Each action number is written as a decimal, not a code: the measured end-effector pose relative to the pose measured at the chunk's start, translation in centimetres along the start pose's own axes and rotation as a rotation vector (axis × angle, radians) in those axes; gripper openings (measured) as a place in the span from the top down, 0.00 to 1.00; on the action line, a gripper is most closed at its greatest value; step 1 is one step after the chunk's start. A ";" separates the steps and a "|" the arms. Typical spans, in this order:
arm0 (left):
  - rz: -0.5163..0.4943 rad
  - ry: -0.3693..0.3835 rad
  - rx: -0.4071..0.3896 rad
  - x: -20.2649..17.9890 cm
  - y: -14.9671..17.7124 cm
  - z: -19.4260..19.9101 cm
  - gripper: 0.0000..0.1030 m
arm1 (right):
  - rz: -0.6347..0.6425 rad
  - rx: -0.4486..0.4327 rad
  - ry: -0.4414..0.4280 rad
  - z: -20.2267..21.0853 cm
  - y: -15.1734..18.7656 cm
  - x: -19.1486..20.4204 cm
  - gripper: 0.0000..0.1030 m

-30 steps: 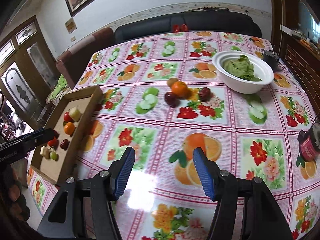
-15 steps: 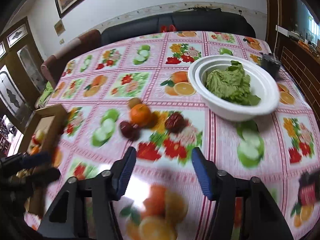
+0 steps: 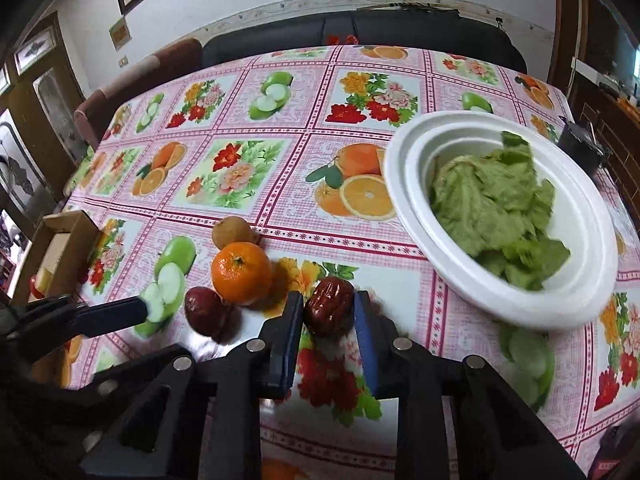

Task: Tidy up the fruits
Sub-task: 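Grasp the dark plum with the left tool while the right tool grasps the red date, then carry the plum and red date in both tools over the cardboard box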

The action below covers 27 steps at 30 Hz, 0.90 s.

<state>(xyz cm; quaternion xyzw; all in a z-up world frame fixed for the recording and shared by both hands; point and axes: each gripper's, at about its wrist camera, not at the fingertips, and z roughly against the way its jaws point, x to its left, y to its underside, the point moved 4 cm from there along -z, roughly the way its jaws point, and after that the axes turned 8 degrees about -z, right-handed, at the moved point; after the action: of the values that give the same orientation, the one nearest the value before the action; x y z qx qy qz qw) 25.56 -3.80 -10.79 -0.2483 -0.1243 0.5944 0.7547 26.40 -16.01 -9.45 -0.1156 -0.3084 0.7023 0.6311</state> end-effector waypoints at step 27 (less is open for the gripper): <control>-0.124 -0.177 -0.273 -1.6 7.4 12.7 0.75 | -0.024 -0.260 -0.058 16.6 7.6 1.2 0.74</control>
<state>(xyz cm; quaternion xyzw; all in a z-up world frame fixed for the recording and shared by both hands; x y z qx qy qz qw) 12.89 -1.17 -3.75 -0.2872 -0.2848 0.5440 0.7351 10.82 -19.70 -0.53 -0.1725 -0.4162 0.6519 0.6100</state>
